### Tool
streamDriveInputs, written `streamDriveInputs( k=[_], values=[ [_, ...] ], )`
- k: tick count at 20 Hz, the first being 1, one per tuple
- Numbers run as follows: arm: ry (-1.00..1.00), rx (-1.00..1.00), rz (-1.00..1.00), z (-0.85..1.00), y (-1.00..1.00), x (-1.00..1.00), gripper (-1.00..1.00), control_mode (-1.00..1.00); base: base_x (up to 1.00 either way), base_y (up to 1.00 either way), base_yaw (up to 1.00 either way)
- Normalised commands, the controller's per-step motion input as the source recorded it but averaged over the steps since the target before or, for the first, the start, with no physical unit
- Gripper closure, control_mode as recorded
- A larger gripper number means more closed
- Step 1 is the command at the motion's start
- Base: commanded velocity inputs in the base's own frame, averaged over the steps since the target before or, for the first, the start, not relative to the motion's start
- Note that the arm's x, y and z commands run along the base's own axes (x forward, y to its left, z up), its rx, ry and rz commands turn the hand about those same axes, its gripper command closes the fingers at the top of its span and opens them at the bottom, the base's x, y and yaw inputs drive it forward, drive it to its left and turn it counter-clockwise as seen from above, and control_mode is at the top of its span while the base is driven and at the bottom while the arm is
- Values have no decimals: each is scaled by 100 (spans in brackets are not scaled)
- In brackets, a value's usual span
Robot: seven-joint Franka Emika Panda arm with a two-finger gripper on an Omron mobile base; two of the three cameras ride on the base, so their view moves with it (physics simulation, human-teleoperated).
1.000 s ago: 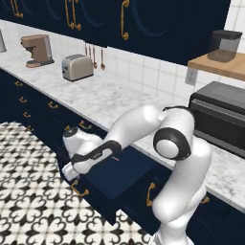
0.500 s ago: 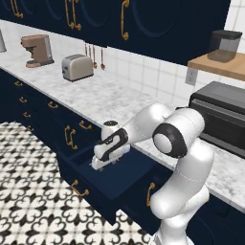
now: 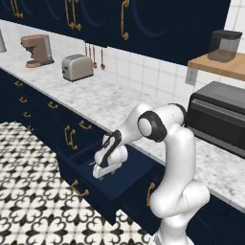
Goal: Take a straw from the drawer in front and place it inside the glass cup on the dining counter.
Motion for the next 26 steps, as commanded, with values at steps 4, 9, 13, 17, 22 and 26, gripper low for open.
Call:
streamDriveInputs(
  k=[4, 9, 13, 17, 22, 26],
  values=[
    [1, 1, 2, -20, 79, -27, -100, -100, 0, 0, 0],
    [0, 0, 3, -11, 99, -53, -100, -100, 0, 0, 0],
    [-2, 0, 3, 8, 74, -67, -100, -100, 0, 0, 0],
    [-27, -4, 0, 80, -58, 5, -100, -100, 0, 0, 0],
    [-12, -3, 0, 57, -75, 62, -100, -100, 0, 0, 0],
    [-2, 0, 6, 1, -39, 73, -100, -100, 0, 0, 0]
  ],
)
